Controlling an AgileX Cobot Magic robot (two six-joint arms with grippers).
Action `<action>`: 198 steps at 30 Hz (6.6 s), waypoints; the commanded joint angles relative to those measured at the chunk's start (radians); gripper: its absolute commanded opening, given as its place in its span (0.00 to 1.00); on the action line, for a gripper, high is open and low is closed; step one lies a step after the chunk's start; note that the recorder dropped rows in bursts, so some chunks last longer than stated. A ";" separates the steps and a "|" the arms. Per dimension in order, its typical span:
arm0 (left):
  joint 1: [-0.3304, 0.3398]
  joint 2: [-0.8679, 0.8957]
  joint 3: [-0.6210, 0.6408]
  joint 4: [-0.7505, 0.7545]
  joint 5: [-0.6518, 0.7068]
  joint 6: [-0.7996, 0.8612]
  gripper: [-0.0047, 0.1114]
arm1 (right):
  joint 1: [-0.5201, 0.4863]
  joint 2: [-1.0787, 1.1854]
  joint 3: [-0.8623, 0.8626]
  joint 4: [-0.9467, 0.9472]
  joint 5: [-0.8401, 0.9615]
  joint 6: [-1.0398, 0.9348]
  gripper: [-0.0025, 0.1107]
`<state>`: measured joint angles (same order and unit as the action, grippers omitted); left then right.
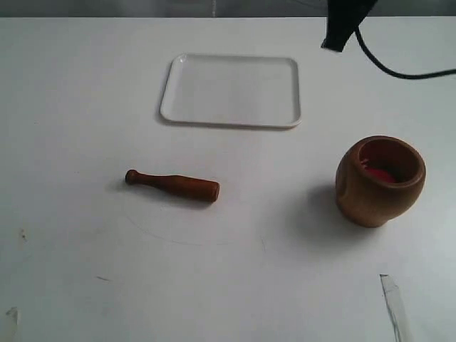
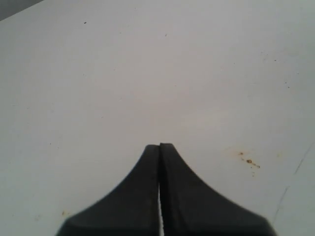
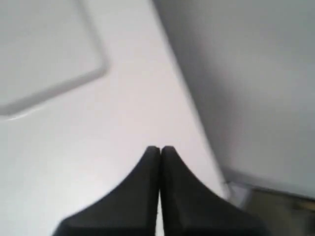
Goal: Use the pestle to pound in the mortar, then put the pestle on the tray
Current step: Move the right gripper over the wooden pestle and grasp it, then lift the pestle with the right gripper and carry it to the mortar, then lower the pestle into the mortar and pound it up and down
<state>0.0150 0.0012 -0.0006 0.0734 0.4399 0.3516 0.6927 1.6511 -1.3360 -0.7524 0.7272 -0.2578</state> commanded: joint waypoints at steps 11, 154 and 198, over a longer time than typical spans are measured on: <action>-0.008 -0.001 0.001 -0.007 -0.003 -0.008 0.04 | 0.140 0.334 -0.400 0.902 0.464 -0.520 0.04; -0.008 -0.001 0.001 -0.007 -0.003 -0.008 0.04 | -0.125 -0.705 1.259 0.977 -1.534 0.085 0.02; -0.008 -0.001 0.001 -0.007 -0.003 -0.008 0.04 | -0.123 -0.204 1.255 0.890 -1.948 0.179 0.02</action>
<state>0.0150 0.0012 -0.0006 0.0734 0.4399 0.3516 0.5706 1.5040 -0.0686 0.1639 -1.2333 -0.0241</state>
